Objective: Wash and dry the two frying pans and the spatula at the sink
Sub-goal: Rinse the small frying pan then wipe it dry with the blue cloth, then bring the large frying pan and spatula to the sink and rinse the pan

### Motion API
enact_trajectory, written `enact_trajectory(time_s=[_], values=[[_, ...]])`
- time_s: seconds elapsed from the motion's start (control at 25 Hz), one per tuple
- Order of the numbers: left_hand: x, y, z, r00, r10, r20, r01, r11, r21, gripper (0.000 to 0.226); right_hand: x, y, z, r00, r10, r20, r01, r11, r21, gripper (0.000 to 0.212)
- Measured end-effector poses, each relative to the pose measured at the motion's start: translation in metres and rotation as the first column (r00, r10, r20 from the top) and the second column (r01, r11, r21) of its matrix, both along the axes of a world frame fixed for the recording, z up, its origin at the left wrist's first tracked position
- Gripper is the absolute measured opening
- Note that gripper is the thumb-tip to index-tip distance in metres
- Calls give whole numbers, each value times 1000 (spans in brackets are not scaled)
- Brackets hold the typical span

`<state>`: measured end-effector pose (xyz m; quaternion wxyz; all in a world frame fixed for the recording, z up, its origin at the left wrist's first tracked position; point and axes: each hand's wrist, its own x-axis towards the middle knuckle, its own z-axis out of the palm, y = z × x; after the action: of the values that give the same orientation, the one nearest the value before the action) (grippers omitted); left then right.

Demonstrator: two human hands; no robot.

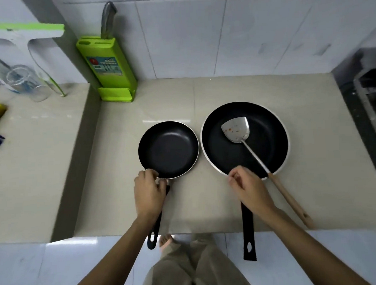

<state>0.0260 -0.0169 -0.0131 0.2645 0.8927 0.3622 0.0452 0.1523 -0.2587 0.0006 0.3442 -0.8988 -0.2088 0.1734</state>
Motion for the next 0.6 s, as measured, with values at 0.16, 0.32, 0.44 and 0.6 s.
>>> enact_trajectory(time_s=[0.16,0.32,0.44,0.6], values=[[24,-69,5,943,-304,132,330,905,-269,7,13,-81,11,906,-111,409,280,881,-381,27],[46,-145,4,854,-476,-211,98,545,-832,28,6,-107,6,973,-157,167,228,734,-640,42],[56,-177,3,862,-413,-293,-169,310,-935,34,-3,-111,-2,975,-224,-5,183,808,-560,32],[51,-191,-5,925,-237,-296,-209,332,-920,23,-12,-115,-3,960,-280,3,246,836,-491,31]])
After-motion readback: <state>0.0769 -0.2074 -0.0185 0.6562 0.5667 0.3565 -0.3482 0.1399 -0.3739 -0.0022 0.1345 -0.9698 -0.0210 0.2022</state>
